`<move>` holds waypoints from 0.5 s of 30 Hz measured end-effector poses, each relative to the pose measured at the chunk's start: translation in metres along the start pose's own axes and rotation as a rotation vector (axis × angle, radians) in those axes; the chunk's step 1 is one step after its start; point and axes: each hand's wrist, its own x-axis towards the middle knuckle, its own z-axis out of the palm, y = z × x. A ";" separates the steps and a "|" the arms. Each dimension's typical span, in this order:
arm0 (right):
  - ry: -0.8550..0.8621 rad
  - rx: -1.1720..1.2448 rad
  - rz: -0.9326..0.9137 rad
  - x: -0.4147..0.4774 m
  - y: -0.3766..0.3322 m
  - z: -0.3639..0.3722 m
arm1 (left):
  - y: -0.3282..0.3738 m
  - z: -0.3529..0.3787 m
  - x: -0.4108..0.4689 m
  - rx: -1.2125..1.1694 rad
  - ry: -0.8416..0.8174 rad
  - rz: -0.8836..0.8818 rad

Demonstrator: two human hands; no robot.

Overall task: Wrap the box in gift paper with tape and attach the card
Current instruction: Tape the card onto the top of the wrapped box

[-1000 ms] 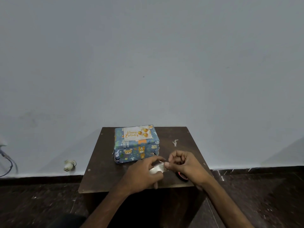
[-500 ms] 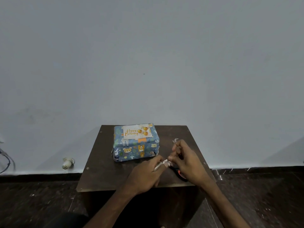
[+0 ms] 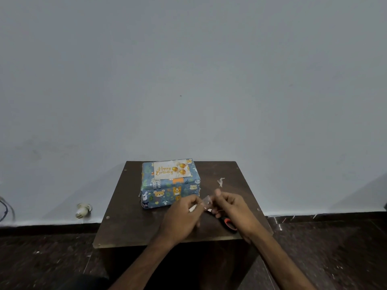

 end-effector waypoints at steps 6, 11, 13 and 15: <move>0.038 0.026 0.004 0.008 0.006 0.000 | 0.004 0.003 0.001 -0.035 -0.027 -0.011; 0.047 0.012 0.062 0.013 -0.001 -0.007 | 0.004 0.005 0.003 -0.016 -0.035 -0.002; 0.060 0.007 0.097 0.017 -0.002 -0.010 | 0.004 0.008 0.005 0.038 -0.014 0.004; 0.065 0.020 0.137 0.020 -0.004 -0.012 | 0.003 0.011 0.007 0.086 0.012 -0.002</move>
